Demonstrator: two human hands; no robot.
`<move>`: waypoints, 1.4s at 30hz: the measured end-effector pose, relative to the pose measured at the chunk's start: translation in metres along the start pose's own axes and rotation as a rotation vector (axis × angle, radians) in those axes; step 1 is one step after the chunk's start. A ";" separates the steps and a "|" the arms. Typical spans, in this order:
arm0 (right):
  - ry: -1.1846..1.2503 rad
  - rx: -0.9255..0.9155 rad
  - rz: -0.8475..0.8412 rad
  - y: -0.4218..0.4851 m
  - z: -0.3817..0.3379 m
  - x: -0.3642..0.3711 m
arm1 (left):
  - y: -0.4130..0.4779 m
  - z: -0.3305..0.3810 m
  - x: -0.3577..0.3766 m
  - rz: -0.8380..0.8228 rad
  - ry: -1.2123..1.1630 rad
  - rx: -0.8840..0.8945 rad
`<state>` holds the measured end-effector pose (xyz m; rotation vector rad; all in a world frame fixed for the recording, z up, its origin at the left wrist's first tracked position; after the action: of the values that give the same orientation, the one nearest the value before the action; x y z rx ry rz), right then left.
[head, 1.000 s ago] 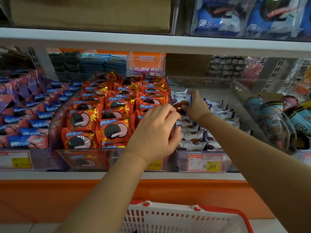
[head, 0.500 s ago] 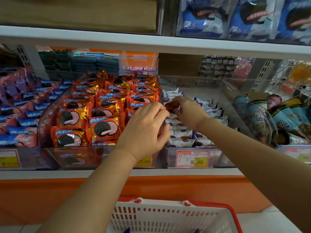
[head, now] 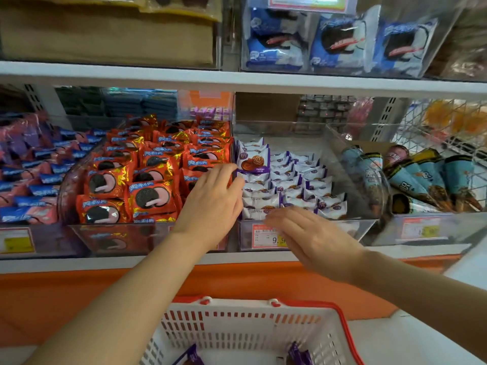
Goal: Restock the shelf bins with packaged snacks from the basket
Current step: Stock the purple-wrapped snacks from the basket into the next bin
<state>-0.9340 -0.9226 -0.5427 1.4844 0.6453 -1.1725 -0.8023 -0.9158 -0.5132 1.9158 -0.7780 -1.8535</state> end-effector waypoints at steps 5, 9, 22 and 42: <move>-0.050 -0.045 0.038 -0.029 -0.009 0.007 | -0.020 0.021 0.001 -0.015 0.205 0.044; -0.053 -0.026 0.055 -0.056 -0.023 0.030 | -0.053 0.037 -0.001 0.047 0.198 0.111; 0.198 0.121 -0.461 -0.146 -0.069 0.197 | -0.223 0.058 0.116 -0.370 0.015 0.148; 0.453 0.524 -1.126 -0.244 -0.114 0.344 | -0.372 0.067 0.251 -1.154 -0.060 -0.017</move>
<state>-0.9845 -0.8169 -0.9632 1.8914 1.7249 -1.9572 -0.8221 -0.7712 -0.9427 2.5432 0.5079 -2.4407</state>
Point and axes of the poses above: each hand's wrist, its own y-axis towards the middle knuckle, its own x-axis out of the palm, z = x × y, the point moved 8 cm from there along y, towards the middle knuckle
